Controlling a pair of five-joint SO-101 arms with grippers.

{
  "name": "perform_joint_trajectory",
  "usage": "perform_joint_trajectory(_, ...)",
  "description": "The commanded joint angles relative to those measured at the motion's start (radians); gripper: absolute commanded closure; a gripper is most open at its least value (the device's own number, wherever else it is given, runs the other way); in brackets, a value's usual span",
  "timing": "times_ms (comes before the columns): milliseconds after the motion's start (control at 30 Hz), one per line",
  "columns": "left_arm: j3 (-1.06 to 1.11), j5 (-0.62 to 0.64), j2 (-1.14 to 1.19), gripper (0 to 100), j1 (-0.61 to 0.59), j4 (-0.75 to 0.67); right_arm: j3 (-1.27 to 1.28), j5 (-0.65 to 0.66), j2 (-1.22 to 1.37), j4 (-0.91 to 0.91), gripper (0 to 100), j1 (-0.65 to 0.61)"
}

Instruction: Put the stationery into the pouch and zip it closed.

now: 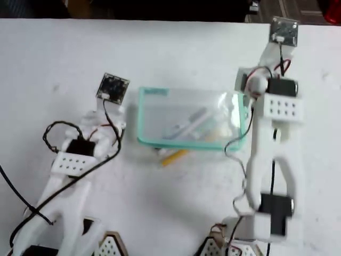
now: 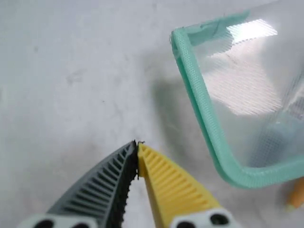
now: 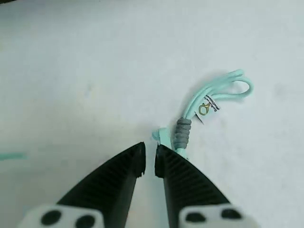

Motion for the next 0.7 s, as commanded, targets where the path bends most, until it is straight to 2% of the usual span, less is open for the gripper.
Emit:
perform_joint_trajectory(0, -0.012, -0.006, -0.005, 98, 0.012, -0.026, -0.146, -0.074, 0.16, -0.056, 95.9, 0.025)
perform_joint_trajectory(300, -0.006, -0.009, 0.002, 98, 0.039, -0.061, -0.379, -0.077, 0.581, -0.104, 96.1, 0.085)
perform_joint_trajectory(500, 0.003, -0.012, 0.002, 98, 0.068, -0.061, -0.526, -0.063, 0.691, 0.076, 96.3, 0.036)
perform_joint_trajectory(667, 0.015, -0.014, 0.002, 98, 0.068, -0.083, -0.591, 0.114, 0.708, 0.254, 96.4, -0.039)
